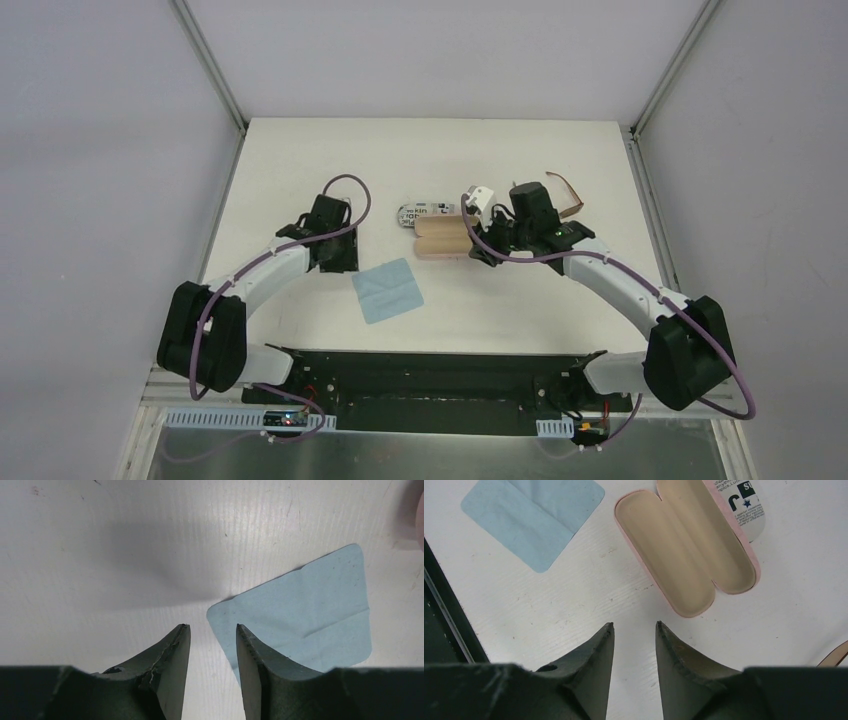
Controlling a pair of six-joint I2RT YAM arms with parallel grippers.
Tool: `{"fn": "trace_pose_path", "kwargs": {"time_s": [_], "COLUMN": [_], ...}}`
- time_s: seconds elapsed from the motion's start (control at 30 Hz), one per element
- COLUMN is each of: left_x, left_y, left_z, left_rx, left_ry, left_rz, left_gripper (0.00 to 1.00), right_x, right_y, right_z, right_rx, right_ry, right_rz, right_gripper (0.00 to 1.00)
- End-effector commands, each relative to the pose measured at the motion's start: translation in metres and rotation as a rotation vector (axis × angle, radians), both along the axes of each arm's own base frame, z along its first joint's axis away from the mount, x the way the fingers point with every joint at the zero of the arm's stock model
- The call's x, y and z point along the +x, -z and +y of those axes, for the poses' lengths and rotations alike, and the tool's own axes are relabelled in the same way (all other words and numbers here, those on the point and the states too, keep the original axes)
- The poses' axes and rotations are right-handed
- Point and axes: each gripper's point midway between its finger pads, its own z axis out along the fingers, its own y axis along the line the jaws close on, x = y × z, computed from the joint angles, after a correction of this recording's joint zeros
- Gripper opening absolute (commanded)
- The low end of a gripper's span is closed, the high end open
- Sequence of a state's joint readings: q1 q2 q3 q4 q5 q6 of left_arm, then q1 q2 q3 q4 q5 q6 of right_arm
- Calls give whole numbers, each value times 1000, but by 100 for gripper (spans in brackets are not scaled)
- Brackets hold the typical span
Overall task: Organize the sunglasses
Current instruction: Fold the glasses cleaning cloth at the center of the board.
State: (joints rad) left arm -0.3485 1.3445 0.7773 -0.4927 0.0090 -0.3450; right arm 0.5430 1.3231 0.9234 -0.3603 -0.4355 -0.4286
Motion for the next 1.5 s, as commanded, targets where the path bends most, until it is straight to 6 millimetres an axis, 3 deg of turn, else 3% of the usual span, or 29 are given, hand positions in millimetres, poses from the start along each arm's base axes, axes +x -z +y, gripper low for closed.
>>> {"fn": "trace_pose_path", "kwargs": {"time_s": [0.0, 0.37, 0.73, 1.13, 1.47], "left_x": [7, 6, -1, -3, -5], "left_y": [2, 15, 31, 32, 31], "left_z": [-6, 0, -5, -11, -20], "left_rx": [-33, 7, -2, -25, -70], "left_ry": [41, 27, 42, 69, 92], "left_rz": [-9, 39, 115, 121, 121], "left_gripper": [39, 30, 27, 15, 13], "right_x": [1, 3, 4, 5, 4], "right_y": [-10, -8, -5, -5, -4], "right_z": [6, 3, 2, 2, 3], "right_rx": [38, 18, 9, 7, 9], "right_ry": [-33, -28, -28, -27, -30], "right_rz": [-38, -51, -45, -49, -40], "right_gripper": [38, 38, 38, 38, 38]}}
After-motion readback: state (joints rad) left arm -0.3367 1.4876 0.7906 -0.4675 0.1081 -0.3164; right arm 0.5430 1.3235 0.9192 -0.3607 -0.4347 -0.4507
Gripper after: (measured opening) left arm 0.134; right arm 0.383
